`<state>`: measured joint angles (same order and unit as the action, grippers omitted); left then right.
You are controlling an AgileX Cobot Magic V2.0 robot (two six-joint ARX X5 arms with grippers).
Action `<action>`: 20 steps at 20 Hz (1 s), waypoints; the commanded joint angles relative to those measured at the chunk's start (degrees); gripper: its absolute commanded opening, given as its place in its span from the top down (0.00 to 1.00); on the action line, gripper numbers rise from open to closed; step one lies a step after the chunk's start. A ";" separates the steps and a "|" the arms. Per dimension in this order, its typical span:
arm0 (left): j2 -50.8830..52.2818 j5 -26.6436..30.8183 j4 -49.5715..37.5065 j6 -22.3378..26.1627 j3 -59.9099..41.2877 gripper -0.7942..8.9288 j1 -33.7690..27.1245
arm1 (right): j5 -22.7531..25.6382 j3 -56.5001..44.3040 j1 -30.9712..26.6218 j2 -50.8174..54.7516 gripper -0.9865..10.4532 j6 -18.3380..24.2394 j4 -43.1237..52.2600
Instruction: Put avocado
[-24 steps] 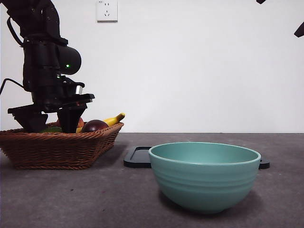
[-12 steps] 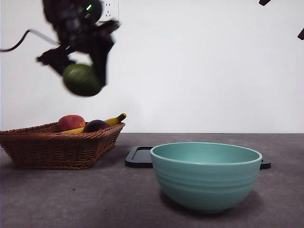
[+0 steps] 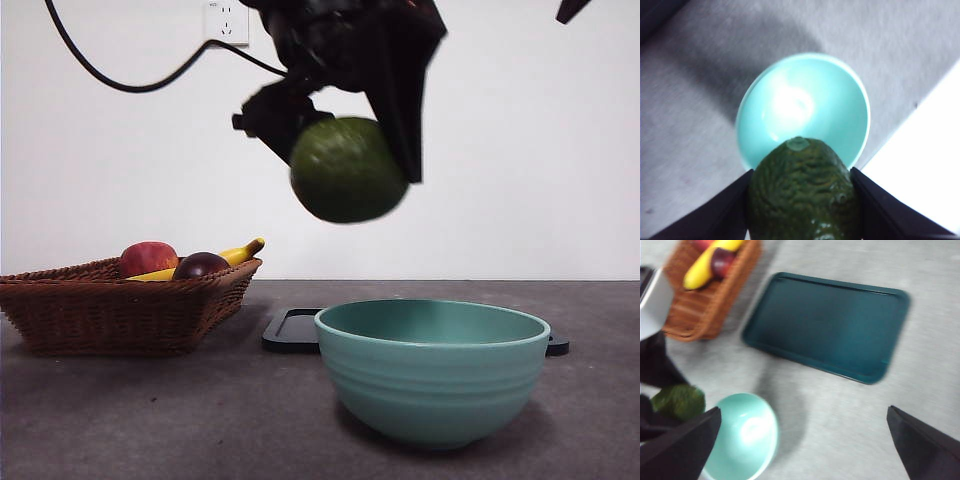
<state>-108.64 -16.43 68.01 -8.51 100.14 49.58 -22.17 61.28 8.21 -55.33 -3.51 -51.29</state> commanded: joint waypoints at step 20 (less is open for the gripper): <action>-11.78 2.45 -5.42 -9.79 0.83 0.74 4.11 | 3.80 1.42 0.17 1.99 0.35 -1.66 0.61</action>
<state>-119.11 -13.85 62.74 -17.65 100.01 53.10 -18.37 61.36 8.21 -53.12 -4.82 -51.16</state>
